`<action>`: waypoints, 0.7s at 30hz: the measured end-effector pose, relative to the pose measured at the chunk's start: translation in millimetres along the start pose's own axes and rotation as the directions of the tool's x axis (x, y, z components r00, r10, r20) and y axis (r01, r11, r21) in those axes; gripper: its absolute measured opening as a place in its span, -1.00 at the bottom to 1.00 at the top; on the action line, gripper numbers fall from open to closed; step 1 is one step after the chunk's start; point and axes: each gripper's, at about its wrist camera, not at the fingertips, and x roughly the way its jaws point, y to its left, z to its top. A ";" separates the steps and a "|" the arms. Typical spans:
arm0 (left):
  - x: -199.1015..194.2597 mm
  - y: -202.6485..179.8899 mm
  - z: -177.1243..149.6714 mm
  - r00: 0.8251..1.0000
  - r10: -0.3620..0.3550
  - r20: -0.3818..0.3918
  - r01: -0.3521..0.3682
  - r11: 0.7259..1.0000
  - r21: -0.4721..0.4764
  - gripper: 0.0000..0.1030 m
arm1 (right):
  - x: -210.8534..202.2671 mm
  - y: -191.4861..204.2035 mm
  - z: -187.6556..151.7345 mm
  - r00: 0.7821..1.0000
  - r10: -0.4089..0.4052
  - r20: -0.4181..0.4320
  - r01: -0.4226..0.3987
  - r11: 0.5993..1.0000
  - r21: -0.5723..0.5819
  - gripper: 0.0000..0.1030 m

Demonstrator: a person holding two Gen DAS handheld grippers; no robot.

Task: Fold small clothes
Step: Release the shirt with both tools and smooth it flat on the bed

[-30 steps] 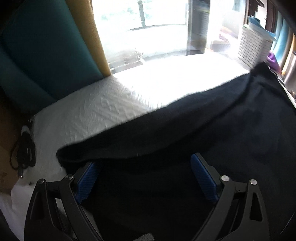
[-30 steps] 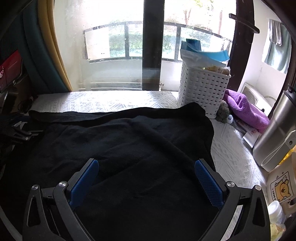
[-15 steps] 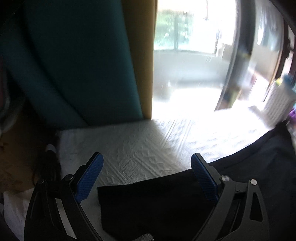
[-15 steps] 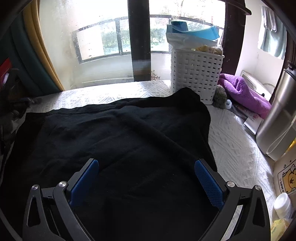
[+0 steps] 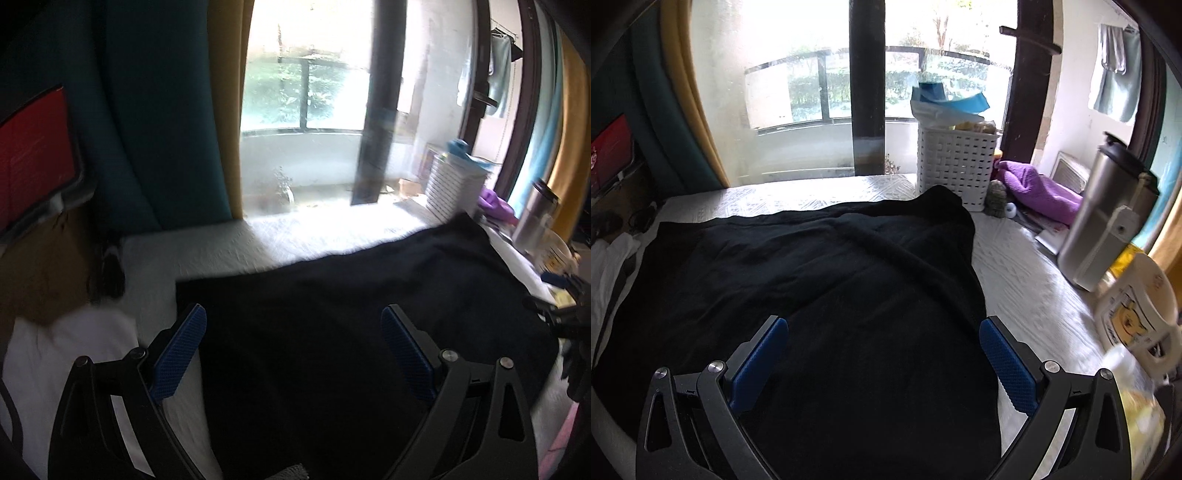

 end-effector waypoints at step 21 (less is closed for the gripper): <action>-66.0 -30.4 -111.5 0.998 -0.031 -0.056 0.028 0.998 -0.050 0.85 | -79.1 18.8 -103.5 0.999 0.024 0.025 -0.024 1.000 0.014 1.00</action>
